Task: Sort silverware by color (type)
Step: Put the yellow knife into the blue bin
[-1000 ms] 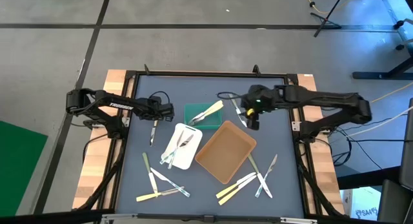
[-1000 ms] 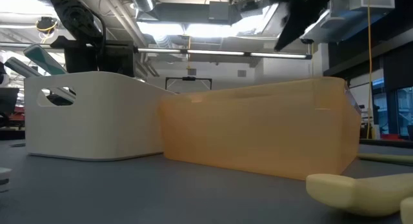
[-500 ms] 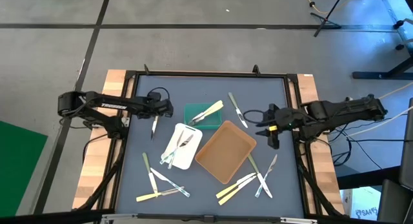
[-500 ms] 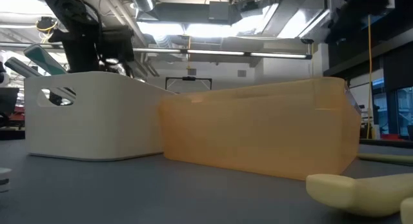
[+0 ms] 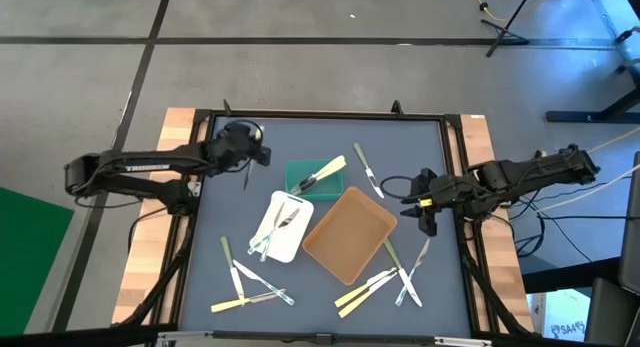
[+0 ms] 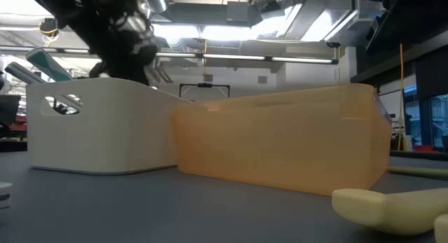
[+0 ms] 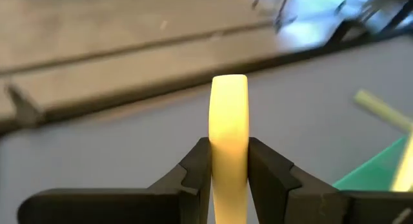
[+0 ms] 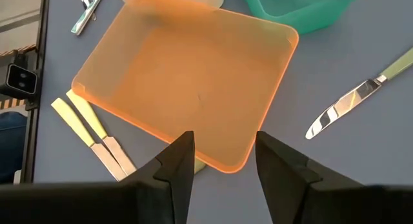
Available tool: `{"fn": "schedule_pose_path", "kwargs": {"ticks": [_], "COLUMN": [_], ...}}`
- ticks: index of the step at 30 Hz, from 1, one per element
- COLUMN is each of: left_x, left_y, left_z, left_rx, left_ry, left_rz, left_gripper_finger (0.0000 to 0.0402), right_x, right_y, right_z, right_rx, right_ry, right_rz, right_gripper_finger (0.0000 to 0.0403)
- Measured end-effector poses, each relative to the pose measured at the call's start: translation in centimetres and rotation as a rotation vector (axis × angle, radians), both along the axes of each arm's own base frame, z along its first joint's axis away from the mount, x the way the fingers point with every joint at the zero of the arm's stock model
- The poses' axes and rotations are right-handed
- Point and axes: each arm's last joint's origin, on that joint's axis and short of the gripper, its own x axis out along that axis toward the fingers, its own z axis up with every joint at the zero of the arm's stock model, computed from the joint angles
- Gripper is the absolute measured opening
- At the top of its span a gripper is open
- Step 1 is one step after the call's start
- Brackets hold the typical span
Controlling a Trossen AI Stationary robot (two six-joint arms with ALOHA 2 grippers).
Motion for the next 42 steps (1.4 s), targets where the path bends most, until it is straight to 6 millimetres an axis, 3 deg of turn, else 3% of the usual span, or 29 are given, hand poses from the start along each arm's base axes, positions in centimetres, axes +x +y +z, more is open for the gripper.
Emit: {"fn": "schedule_pose_path", "kwargs": {"ticks": [10, 16, 23, 30, 42], "left_x": [0.4, 2.0, 5.0, 7.8, 13.0], "left_y": [-0.2, -1.1, -2.3, -3.0, -3.1], "left_z": [5.3, 6.4, 5.2, 2.7, -0.6], "left_rx": [0.323, 0.431, 0.451, 0.429, 0.465], "left_ry": [-0.256, -0.36, -0.408, -0.392, -0.187], "left_rz": [-0.188, -0.337, -0.471, -0.527, -0.688], "left_gripper_finger": [0.0073, 0.0073, 0.0073, 0.0073, 0.0075], "right_x": [0.0, 0.0, 0.0, 0.0, 0.0], "right_y": [0.0, 0.0, -0.1, -0.1, -0.1], "right_z": [0.0, 0.0, 0.0, 0.0, 0.0], "right_rx": [0.0, -0.008, -0.018, -0.018, -0.018], "right_ry": [0.0, -0.002, -0.005, -0.006, -0.007], "right_rz": [0.0, -0.008, -0.018, -0.017, -0.018], "right_gripper_finger": [0.015, 0.015, 0.015, 0.015, 0.015]}}
